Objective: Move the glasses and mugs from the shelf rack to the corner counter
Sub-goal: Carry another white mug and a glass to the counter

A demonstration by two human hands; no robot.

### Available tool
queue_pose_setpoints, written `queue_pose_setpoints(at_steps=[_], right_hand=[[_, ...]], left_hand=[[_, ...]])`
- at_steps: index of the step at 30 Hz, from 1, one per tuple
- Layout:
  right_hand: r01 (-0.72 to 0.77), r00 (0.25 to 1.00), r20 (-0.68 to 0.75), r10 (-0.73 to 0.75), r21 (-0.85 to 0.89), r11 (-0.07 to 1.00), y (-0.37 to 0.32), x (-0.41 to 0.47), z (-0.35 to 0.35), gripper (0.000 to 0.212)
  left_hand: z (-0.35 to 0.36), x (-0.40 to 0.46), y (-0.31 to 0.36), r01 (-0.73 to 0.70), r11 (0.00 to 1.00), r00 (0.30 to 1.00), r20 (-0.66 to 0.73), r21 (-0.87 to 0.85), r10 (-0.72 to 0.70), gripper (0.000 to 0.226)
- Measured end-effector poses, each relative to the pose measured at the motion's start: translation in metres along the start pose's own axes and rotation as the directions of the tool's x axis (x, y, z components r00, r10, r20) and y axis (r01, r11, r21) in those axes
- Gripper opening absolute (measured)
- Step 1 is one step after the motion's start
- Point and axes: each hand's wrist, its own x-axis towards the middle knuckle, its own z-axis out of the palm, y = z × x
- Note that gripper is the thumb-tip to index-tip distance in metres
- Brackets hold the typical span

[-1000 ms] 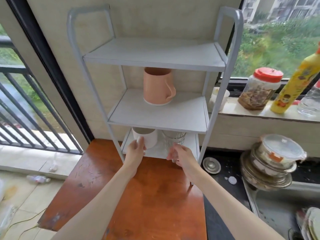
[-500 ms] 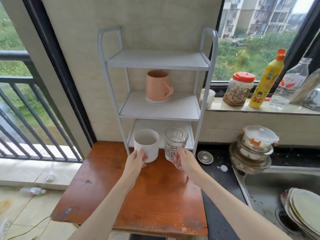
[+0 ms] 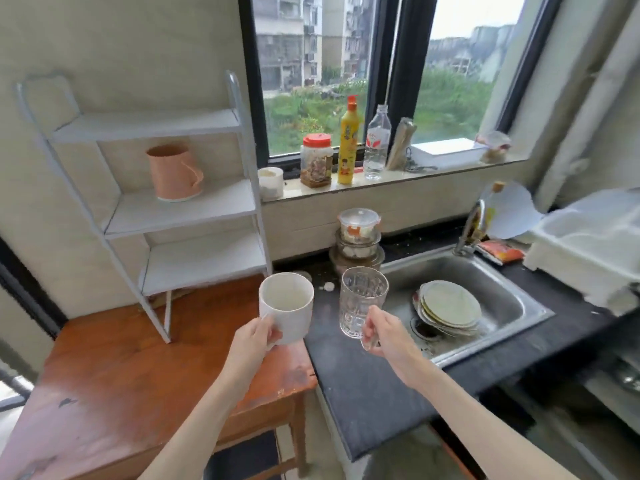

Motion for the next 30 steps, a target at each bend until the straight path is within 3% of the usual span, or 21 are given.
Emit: queue_pose_setpoints(at_steps=[6, 14, 20, 30], right_hand=[[-0.029, 0.956, -0.290, 0.049, 0.073, 0.997, 0.025, -0.068, -0.137, 0.036], [-0.068, 0.830, -0.550, 0.094, 0.066, 0.995, 0.083, -0.191, -0.337, 0.036], [-0.131, 0.682, -0.720, 0.128, 0.051, 0.990, 0.118, -0.288, -0.465, 0.032], [-0.093, 0.373, -0.894, 0.248, 0.229, 0.969, 0.180, -0.406, -0.620, 0.038]], left_hand=[[0.126, -0.042, 0.035, -0.071, 0.997, 0.971, 0.229, -0.023, 0.074, 0.020], [0.333, -0.136, 0.044, -0.059, 0.996, 0.860, 0.503, -0.071, 0.087, 0.028], [0.483, -0.221, 0.047, -0.096, 0.995, 0.674, 0.734, -0.026, 0.084, 0.023], [0.707, -0.341, 0.057, -0.174, 0.985, 0.362, 0.930, -0.008, 0.071, 0.028]])
